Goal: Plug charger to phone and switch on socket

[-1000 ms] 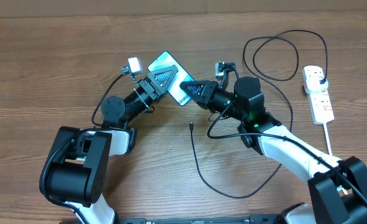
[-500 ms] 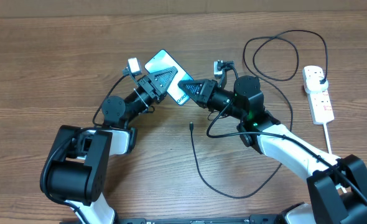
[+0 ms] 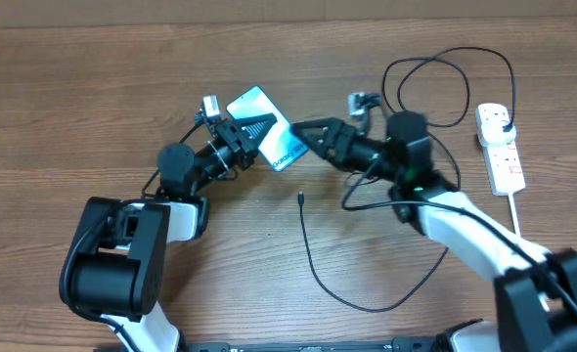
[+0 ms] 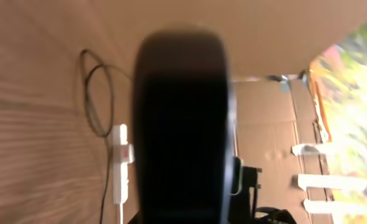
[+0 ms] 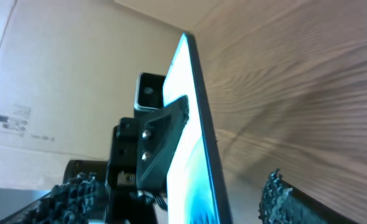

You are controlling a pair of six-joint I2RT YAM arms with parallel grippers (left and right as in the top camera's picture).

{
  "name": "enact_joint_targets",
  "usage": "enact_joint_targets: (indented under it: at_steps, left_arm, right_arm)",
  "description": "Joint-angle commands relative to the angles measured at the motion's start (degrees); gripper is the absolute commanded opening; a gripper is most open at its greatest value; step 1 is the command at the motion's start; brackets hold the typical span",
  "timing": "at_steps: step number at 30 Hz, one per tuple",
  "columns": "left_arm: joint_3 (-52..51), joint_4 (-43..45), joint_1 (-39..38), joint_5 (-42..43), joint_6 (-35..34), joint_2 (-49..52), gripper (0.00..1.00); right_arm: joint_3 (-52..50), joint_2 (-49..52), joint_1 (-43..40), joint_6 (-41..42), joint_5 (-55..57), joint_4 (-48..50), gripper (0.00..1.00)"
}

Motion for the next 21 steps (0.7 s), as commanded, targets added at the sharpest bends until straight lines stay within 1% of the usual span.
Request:
enact_joint_targets:
  at_steps: [1, 2, 3, 4, 8, 11, 13, 17, 21]
  left_arm:
    - [1.2, -1.8, 1.0, 4.3, -3.7, -0.5, 0.04]
    - [1.3, -2.8, 1.0, 4.6, -4.7, -0.5, 0.04]
    - [1.6, -5.2, 1.0, 5.7, -6.4, -0.5, 0.04]
    - [2.2, -7.5, 1.0, 7.0, -7.2, -0.5, 0.04]
    - [6.1, -17.7, 0.9, 13.1, -8.1, -0.4, 0.04]
    - [10.4, -26.3, 0.9, 18.0, -8.2, -0.4, 0.04]
    - [13.4, -32.0, 0.9, 21.0, -8.9, -0.4, 0.04]
    - [18.1, -39.6, 0.9, 25.1, -9.3, -0.4, 0.04]
    - [19.7, -41.0, 0.9, 27.5, -10.9, -0.4, 0.04]
  right_arm:
    - [0.7, -8.1, -2.7, -11.0, -2.8, -7.3, 0.87]
    - [0.7, -9.7, -3.0, -13.0, -2.2, -10.7, 0.87]
    - [0.7, -13.6, -3.3, -17.6, 1.3, -19.6, 0.88]
    - [0.7, -15.7, -3.3, -20.4, 4.4, -25.1, 0.88]
    - [0.7, -21.0, -3.0, -24.8, 14.0, -39.4, 0.89]
    - [0.7, -23.1, -3.0, -25.6, 20.3, -48.7, 0.91]
    - [0.7, -23.3, -3.0, -26.3, 23.0, -52.8, 0.91]
    - [0.7, -23.3, -3.0, -26.2, 26.1, -60.0, 0.93]
    - [0.6, -23.3, -2.9, -26.2, 26.2, -64.0, 0.93]
